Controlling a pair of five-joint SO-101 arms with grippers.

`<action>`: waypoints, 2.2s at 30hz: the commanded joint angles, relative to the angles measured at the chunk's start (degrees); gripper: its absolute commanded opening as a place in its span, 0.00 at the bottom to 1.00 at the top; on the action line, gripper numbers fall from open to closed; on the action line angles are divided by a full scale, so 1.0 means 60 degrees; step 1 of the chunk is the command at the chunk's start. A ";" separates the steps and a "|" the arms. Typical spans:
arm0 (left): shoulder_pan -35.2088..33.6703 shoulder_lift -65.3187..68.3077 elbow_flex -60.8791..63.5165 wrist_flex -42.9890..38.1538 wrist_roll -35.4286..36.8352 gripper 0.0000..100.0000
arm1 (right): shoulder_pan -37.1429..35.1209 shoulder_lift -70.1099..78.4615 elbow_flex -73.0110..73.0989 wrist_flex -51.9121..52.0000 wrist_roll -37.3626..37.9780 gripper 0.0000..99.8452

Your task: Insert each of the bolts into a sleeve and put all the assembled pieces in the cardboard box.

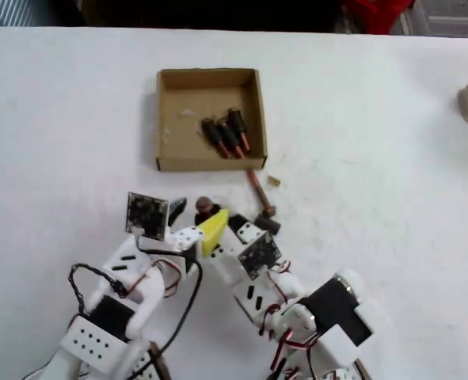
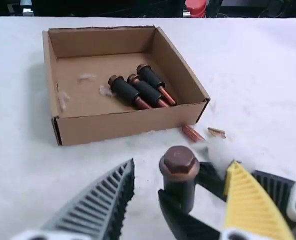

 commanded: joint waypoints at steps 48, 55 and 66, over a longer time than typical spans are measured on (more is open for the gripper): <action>-0.3260 -0.0007 -0.1993 0.0103 0.1949 0.06 | 0.0022 -0.0081 0.0059 -0.0300 0.0059 0.02; -0.4139 -0.0007 -0.1978 0.0864 0.1919 0.03 | 0.0022 -0.0081 0.0059 -0.0300 0.0059 0.02; -0.5399 -0.0007 -0.0967 0.1700 0.1832 0.02 | 0.0022 -0.0081 0.0059 -0.0300 0.0059 0.02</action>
